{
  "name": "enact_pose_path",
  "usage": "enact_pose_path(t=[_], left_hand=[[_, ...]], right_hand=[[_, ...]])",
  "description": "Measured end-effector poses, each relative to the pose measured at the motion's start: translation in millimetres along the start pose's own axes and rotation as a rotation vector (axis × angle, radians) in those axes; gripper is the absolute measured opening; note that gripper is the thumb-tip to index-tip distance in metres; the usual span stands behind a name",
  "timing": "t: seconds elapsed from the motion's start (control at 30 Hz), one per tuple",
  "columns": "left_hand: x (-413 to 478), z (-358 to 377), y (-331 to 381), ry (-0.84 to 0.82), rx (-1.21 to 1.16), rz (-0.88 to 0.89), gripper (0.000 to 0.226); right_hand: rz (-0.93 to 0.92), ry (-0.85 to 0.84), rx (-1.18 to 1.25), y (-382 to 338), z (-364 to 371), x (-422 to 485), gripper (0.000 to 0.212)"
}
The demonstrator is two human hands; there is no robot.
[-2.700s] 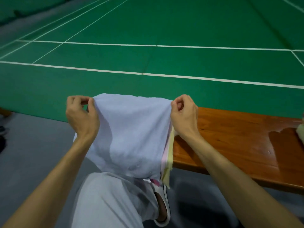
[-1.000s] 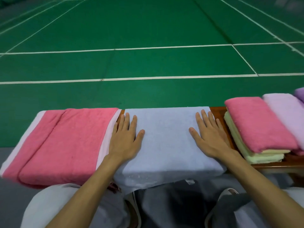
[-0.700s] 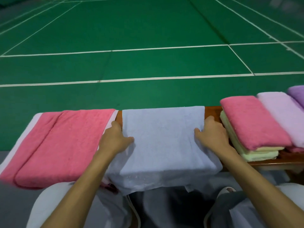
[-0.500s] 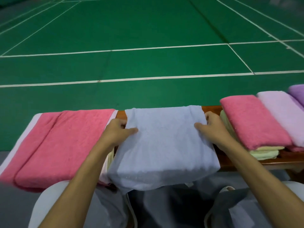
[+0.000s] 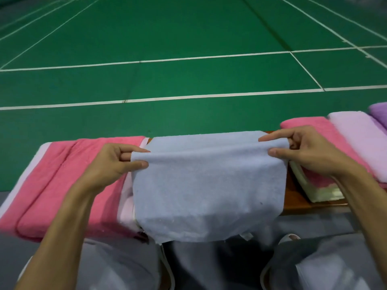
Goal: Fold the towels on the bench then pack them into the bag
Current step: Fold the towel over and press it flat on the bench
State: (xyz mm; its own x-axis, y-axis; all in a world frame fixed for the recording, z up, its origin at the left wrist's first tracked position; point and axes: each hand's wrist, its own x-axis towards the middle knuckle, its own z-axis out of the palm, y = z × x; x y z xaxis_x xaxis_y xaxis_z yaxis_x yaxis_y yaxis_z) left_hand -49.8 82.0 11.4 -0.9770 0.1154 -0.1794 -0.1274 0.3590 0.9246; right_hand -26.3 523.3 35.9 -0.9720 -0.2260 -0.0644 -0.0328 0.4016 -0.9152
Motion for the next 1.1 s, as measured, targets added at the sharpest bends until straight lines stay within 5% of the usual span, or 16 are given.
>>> enact_pose_path(t=[0.3, 0.5, 0.63, 0.8, 0.97, 1.1], left_hand=[[-10.1, 1.4, 18.2, 0.289, 0.169, 0.169, 0.026], [0.3, -4.5, 24.6, 0.314, 0.458, 0.180, 0.019], [26.3, 2.1, 45.9, 0.411, 0.013, 0.172, 0.014], [42.4, 3.6, 62.8, 0.322, -0.536, 0.500, 0.019], [22.7, -7.7, 61.5, 0.276, -0.636, 0.595, 0.008], [-4.4, -17.5, 35.3, 0.135, -0.529, 0.468, 0.022]], right_hand=[[-0.046, 0.104, -0.184, -10.0, -9.2, -2.1, 0.016], [-0.090, 0.263, -0.312, -19.5, -14.2, 5.8, 0.009], [-0.114, 0.506, 0.060, -26.3, 1.5, 36.2, 0.017], [-0.389, 0.739, 0.347, -40.5, 11.3, 51.9, 0.008], [-0.583, 0.787, 0.309, -53.4, 1.4, 40.6, 0.005], [-0.426, 0.563, 0.083, -46.9, -11.6, 16.8, 0.010]])
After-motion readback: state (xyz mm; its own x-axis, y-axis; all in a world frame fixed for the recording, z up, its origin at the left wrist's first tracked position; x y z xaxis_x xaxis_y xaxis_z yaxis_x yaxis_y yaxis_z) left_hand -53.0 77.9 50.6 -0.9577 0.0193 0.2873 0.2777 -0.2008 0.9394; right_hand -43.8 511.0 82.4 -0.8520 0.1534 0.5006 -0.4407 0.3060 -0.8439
